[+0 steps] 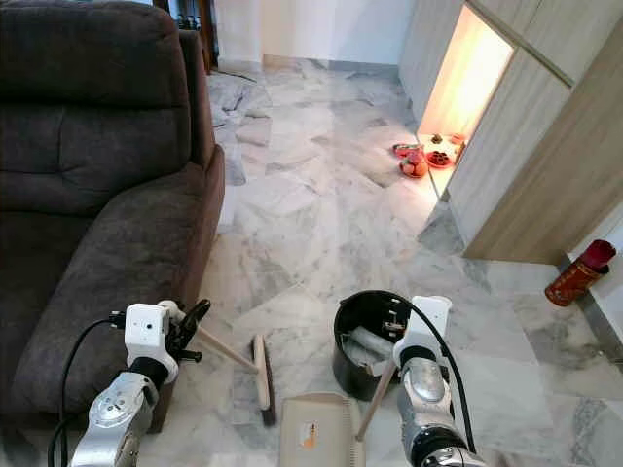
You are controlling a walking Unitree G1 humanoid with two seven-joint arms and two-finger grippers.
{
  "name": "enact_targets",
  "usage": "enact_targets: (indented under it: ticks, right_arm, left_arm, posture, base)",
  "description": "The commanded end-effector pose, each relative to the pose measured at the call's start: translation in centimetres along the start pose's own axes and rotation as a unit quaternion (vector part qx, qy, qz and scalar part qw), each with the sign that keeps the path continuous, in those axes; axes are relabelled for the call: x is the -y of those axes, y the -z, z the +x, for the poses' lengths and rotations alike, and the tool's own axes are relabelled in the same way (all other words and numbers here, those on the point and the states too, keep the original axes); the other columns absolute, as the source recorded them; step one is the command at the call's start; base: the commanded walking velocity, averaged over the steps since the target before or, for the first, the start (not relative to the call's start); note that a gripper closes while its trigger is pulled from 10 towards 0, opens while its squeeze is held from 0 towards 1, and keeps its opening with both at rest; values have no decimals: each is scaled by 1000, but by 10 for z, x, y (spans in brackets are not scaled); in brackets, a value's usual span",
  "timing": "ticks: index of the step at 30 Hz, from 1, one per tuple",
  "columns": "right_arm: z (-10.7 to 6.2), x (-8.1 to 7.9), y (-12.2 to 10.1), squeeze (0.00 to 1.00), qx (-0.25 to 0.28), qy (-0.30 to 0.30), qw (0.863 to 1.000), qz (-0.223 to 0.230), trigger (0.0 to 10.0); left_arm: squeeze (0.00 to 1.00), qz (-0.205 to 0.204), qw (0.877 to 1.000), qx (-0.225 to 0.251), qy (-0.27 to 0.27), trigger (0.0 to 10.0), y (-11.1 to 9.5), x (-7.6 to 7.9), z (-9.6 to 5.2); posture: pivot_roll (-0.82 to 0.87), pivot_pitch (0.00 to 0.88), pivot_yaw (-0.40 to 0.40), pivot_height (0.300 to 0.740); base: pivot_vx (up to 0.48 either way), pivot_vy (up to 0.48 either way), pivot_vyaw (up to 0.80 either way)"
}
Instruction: Sweep floor
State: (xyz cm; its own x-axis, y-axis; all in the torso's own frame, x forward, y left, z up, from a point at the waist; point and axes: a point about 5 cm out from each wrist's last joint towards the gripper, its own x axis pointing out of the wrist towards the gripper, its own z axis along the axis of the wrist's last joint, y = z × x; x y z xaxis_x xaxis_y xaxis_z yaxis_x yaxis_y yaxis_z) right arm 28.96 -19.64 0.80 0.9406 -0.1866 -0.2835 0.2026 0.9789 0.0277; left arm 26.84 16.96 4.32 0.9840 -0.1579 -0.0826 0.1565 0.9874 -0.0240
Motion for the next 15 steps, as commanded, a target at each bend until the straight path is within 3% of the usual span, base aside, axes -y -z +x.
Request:
enact_targets:
  ticks: [1,15]
  right_arm:
    - [3,2,-8,0,18,3,1000,2,10000]
    - [2,2,-6,0,15,2,1000,5,10000]
  left_arm:
    - [0,6,1000,8,9,10000,-3,4,2]
    - [0,7,1000,9,15,10000,-4,5,3]
  posture:
    - [67,49,-104,740]
    - [70,50,-100,740]
  base:
    - [-255,0,0]
    - [-254,0,0]
